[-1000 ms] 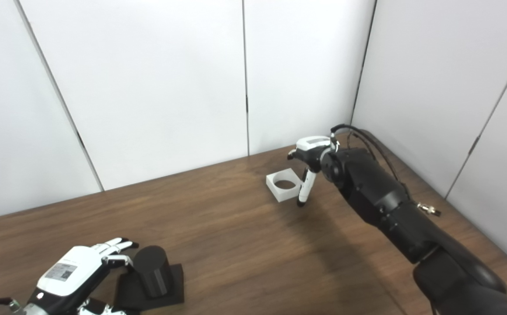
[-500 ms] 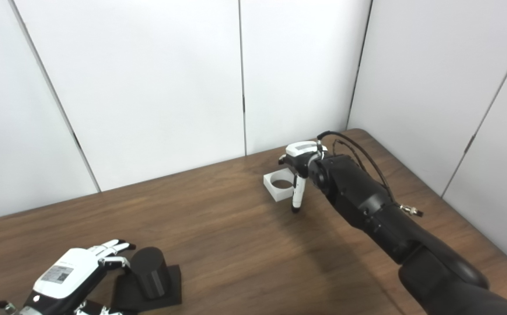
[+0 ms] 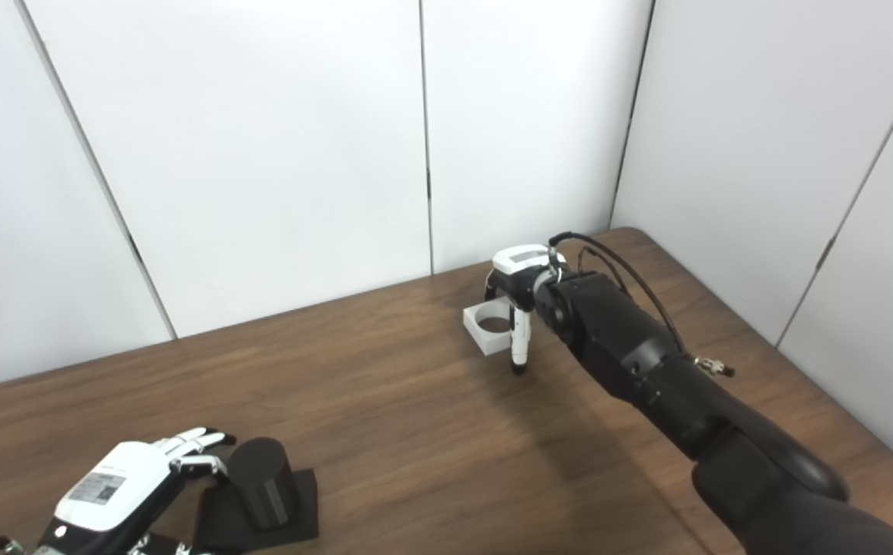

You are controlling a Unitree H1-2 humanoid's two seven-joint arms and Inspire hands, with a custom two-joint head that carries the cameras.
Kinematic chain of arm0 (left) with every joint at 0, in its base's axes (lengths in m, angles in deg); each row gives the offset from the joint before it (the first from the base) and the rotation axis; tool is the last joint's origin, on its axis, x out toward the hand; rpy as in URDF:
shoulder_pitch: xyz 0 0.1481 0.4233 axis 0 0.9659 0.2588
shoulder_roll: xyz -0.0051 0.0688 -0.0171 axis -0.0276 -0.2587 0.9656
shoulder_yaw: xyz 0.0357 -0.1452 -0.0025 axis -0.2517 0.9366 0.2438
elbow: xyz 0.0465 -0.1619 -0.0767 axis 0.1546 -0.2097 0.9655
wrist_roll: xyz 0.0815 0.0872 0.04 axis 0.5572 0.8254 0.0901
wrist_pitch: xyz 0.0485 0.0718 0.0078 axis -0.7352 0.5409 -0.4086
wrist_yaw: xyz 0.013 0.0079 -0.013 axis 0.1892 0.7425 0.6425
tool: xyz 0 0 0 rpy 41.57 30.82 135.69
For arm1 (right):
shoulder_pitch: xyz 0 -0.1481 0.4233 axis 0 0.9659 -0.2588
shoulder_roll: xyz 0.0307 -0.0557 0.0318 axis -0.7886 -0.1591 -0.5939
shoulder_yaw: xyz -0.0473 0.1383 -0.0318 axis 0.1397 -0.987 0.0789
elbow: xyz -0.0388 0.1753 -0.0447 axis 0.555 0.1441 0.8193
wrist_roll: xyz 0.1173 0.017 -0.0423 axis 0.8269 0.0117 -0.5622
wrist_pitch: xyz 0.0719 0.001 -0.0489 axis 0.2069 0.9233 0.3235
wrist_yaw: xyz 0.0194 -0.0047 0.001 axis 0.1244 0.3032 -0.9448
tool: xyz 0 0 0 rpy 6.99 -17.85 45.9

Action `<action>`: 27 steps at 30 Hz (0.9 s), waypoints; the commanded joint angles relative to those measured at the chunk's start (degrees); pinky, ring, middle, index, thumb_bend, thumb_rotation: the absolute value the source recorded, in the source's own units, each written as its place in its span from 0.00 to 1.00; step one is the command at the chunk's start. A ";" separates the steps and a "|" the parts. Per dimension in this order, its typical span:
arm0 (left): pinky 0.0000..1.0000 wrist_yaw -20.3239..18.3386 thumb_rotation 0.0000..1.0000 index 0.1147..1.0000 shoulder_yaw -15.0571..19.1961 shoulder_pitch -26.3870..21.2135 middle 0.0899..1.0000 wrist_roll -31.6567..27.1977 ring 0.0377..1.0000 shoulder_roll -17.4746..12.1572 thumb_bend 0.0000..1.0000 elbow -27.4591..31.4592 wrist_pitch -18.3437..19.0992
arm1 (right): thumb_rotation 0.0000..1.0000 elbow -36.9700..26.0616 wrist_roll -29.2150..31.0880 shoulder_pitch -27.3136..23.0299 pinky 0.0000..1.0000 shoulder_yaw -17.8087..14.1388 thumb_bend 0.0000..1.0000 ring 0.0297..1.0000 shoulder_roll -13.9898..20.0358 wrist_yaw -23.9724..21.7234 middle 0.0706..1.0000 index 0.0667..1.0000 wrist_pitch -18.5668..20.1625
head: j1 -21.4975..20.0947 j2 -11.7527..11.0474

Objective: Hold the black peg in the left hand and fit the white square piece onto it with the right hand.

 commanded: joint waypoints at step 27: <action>0.79 -6.41 0.07 0.42 -1.27 3.24 0.84 3.86 0.86 -3.00 0.52 0.63 0.51 | 0.14 -2.71 2.23 1.08 0.88 -1.12 0.52 0.86 0.72 4.64 0.77 0.45 -1.80 | 1.01 1.67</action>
